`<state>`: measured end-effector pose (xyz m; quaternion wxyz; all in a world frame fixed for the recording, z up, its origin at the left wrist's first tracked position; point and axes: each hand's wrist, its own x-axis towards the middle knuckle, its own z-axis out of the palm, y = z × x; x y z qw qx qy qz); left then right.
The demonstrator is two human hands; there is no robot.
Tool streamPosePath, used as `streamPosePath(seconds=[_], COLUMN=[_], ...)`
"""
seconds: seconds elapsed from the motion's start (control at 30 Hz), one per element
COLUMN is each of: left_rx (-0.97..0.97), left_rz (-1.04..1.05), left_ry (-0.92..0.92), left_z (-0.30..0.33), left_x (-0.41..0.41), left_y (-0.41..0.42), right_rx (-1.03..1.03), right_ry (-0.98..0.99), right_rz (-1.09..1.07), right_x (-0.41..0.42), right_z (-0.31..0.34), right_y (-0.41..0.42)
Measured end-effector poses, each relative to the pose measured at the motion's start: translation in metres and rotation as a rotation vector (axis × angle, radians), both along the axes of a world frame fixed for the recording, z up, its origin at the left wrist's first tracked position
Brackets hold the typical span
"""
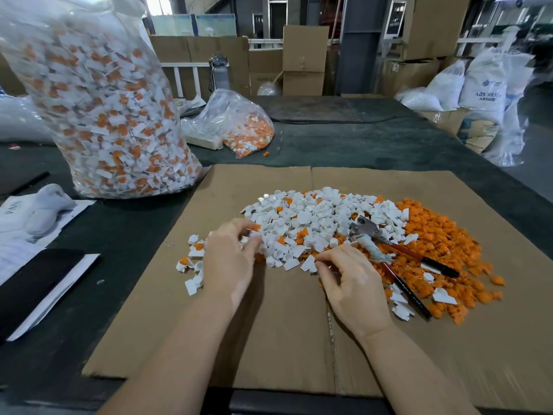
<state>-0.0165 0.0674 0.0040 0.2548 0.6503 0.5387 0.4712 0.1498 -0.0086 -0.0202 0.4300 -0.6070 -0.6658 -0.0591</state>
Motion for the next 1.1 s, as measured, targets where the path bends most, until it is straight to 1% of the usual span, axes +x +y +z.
streamPosePath(seconds=[0.1,0.13,0.17,0.23,0.33,0.47,0.57,0.7,0.8,0.83,0.9,0.97,1.03,1.1], left_rx=[-0.015,-0.032,-0.060,-0.113,-0.117,-0.141,-0.134,-0.138,-0.121,-0.123,-0.139,-0.114,-0.068,-0.065], left_rz=[0.128,0.134,0.105,-0.022,-0.213,-0.368,-0.386,-0.415,-0.430,-0.421,-0.353,-0.189,-0.010,0.118], left_ry=[0.179,0.174,0.111,-0.040,-0.102,-0.121,-0.101,-0.114,-0.033,-0.011,-0.033,-0.028,0.051,0.188], left_z=[0.002,0.002,0.003,0.004,0.002,-0.008,-0.016,-0.019,-0.021,-0.021,-0.018,-0.014,-0.010,-0.007], left_x=[-0.017,-0.020,-0.019,-0.012,0.006,0.025,0.031,0.033,0.032,0.031,0.026,0.013,-0.007,-0.026], left_y=[0.013,0.015,0.013,0.006,-0.011,-0.028,-0.030,-0.030,-0.029,-0.029,-0.024,-0.012,0.004,0.016], right_rx=[0.001,0.001,0.000,0.004,0.016,0.045,0.058,0.036,0.021,0.024,0.036,0.035,0.032,0.026], right_ry=[-0.017,-0.022,-0.024,-0.028,-0.023,0.021,0.037,0.002,-0.024,-0.028,-0.006,0.041,0.054,0.034], right_rz=[0.001,0.001,0.001,0.000,0.007,0.045,0.070,0.080,0.077,0.073,0.061,0.049,0.041,0.040], right_x=[0.000,0.000,-0.001,-0.001,0.000,0.000,-0.001,-0.001,-0.001,-0.001,-0.001,-0.002,-0.001,-0.002], right_z=[-0.001,-0.001,-0.001,0.000,0.000,0.001,0.002,0.003,0.003,0.003,0.002,0.002,0.001,0.000], right_y=[0.000,0.000,0.001,0.001,0.000,-0.003,-0.003,-0.003,-0.002,-0.002,-0.002,-0.002,-0.002,-0.001])
